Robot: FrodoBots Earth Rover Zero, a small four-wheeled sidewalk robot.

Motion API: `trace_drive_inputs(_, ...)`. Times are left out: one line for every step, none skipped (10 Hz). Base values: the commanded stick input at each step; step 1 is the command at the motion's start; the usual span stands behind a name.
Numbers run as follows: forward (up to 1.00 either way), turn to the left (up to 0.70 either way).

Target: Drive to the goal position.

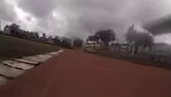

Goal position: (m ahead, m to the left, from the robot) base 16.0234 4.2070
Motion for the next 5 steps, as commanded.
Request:
trace_drive_inputs(0.7,0.0)
trace_drive_inputs(0.7,0.0)
trace_drive_inputs(0.7,0.0)
trace_drive_inputs(0.7,0.0)
trace_drive_inputs(0.7,0.0)
